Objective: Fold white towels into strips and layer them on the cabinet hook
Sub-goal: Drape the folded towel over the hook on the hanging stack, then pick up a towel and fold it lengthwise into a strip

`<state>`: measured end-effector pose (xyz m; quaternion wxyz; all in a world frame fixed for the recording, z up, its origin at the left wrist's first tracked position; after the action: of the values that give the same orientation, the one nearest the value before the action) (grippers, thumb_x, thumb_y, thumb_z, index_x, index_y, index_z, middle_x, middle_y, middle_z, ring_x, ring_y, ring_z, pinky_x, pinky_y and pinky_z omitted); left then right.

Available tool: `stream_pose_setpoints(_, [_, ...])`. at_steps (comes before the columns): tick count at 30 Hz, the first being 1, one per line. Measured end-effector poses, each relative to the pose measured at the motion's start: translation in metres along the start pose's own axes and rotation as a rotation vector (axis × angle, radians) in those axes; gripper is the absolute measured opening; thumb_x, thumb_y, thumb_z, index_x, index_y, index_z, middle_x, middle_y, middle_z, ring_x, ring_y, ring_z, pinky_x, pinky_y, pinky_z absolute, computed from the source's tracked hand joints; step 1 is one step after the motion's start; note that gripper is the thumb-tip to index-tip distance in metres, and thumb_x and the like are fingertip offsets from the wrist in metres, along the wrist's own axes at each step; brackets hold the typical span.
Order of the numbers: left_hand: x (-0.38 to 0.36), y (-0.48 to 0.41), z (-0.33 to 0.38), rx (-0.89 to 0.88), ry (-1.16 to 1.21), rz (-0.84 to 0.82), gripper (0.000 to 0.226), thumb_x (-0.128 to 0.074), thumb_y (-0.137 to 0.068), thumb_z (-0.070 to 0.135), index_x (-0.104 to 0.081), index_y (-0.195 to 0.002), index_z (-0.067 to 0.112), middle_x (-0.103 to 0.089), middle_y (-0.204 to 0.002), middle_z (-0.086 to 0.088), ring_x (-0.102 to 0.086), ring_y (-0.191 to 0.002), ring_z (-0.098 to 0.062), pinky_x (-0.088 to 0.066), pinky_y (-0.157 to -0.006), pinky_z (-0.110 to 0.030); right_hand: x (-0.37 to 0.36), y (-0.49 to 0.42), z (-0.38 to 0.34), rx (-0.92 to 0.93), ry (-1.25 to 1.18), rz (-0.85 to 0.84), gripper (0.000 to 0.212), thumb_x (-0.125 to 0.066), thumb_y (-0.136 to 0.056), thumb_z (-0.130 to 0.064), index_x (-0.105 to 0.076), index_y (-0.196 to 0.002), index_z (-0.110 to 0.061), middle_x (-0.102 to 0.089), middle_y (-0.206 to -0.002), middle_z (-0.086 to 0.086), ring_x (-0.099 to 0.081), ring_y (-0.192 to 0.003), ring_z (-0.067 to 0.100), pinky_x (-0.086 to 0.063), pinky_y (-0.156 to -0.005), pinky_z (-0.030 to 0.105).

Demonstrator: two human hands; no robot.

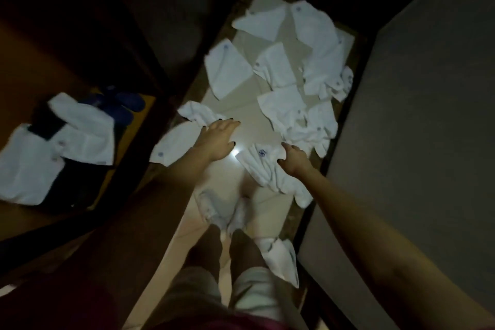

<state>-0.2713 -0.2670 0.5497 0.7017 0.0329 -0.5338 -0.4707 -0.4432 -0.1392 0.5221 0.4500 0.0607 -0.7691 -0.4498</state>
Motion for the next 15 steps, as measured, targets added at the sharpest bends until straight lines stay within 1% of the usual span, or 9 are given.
stream_pose_setpoints(3, [-0.054, -0.049, 0.019, -0.032, 0.001, -0.026, 0.061, -0.053, -0.097, 0.030, -0.027, -0.152, 0.019, -0.026, -0.159, -0.003, -0.025, -0.144, -0.025, -0.027, -0.114, -0.046, -0.026, -0.029, 0.063, -0.054, -0.039, -0.016, 0.064, -0.052, -0.099, -0.025, -0.022, -0.154, -0.008, -0.036, -0.150, 0.022, -0.038, -0.134, 0.041, -0.035, -0.109, 0.045])
stream_pose_setpoints(5, [-0.095, -0.084, 0.020, -0.024, 0.002, -0.015, 0.061, -0.055, -0.095, 0.035, -0.033, -0.149, 0.016, -0.032, -0.155, -0.005, -0.031, -0.141, -0.027, -0.032, -0.111, -0.044, -0.045, -0.060, 0.098, -0.069, -0.050, -0.009, 0.065, -0.052, -0.100, -0.026, -0.022, -0.154, -0.009, -0.035, -0.151, 0.022, -0.038, -0.135, 0.042, -0.035, -0.109, 0.046])
stream_pose_setpoints(7, [-0.139, -0.122, 0.011, -0.002, 0.011, -0.010, 0.062, -0.057, -0.094, 0.037, -0.034, -0.148, 0.015, -0.036, -0.152, -0.007, -0.034, -0.138, -0.029, -0.035, -0.109, -0.043, -0.067, -0.100, 0.126, -0.068, -0.065, 0.009, 0.064, -0.053, -0.100, -0.026, -0.023, -0.154, -0.009, -0.035, -0.151, 0.021, -0.037, -0.136, 0.041, -0.034, -0.109, 0.046])
stream_pose_setpoints(11, [-0.238, -0.195, -0.024, 0.044, 0.000, -0.041, 0.064, -0.057, -0.094, 0.037, -0.033, -0.148, 0.014, -0.039, -0.148, -0.012, -0.037, -0.134, -0.031, -0.037, -0.104, -0.043, -0.124, -0.188, 0.156, -0.029, -0.138, 0.023, 0.061, -0.053, -0.100, -0.024, -0.026, -0.153, -0.008, -0.035, -0.153, 0.019, -0.035, -0.139, 0.038, -0.032, -0.111, 0.045])
stream_pose_setpoints(15, [-0.329, -0.255, -0.067, 0.030, -0.062, -0.044, 0.060, -0.053, -0.097, 0.038, -0.034, -0.148, 0.011, -0.044, -0.144, -0.013, -0.042, -0.130, -0.030, -0.041, -0.104, -0.040, -0.189, -0.272, 0.166, 0.021, -0.172, 0.028, 0.057, -0.053, -0.099, -0.021, -0.032, -0.151, -0.008, -0.038, -0.153, 0.017, -0.036, -0.139, 0.033, -0.029, -0.113, 0.038])
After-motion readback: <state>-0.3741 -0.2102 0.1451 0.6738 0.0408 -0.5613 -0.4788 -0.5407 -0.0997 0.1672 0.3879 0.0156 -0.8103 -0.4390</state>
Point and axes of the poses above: each hand's wrist, its own y-axis away from the middle knuckle, its own x-axis out of the back of the hand, z = x × y, the point moved 9 cm from there along -y, towards the middle knuckle
